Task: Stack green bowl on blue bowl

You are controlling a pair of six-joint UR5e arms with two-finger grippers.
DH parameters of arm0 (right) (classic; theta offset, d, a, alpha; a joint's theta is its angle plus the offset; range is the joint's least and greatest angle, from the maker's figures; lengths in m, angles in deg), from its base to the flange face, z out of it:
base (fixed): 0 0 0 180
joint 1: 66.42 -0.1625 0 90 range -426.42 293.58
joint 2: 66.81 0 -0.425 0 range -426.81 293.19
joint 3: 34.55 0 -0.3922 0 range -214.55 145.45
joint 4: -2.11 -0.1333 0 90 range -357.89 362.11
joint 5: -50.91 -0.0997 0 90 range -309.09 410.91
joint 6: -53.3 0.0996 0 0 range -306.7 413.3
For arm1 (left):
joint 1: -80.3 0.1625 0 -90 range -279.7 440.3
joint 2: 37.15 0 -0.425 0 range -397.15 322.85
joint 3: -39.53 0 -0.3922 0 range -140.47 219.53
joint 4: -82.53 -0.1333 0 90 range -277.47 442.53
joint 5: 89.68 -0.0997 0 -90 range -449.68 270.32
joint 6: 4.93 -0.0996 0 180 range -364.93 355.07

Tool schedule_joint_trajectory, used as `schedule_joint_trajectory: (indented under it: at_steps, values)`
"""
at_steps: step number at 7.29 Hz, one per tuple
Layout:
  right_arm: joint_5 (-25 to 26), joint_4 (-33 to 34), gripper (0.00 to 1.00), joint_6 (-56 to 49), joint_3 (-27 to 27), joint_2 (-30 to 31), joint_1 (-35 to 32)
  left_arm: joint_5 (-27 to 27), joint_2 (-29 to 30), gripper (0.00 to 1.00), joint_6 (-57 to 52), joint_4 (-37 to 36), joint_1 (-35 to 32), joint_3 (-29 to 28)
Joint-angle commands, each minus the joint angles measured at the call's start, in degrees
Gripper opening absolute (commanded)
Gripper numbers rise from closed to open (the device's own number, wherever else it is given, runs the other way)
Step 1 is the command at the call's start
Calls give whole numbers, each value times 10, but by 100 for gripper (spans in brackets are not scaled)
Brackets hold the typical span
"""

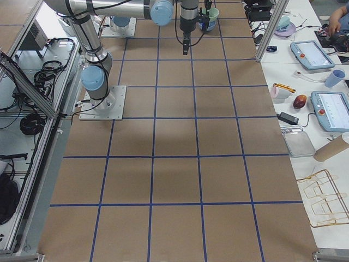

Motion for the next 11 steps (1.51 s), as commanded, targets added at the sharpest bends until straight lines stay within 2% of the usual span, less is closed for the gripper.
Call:
schedule_joint_trajectory:
  at_steps: [1, 4, 5, 6, 9, 10, 11]
  values:
    - [0, 0, 100, 0, 0, 0, 0, -1, -2, 100, 14, 0, 0, 0]
    - [0, 0, 100, 0, -1, 0, 0, -7, -25, 100, 23, 1, -5, -6]
    - [0, 0, 100, 0, 0, 0, 0, -46, -50, 100, 33, 9, -27, -7]
    - [0, 0, 100, 0, 0, 0, 0, -129, -79, 100, 50, 8, -65, -9]
    - [0, 0, 100, 0, 0, 0, 0, -167, -156, 100, 118, 74, -135, -20]
    - [0, 0, 100, 0, 0, 0, 0, -210, -183, 100, 119, 93, -157, -25]
    - [0, 0, 100, 0, 0, 0, 0, -220, -212, 100, 128, 125, -181, -27]
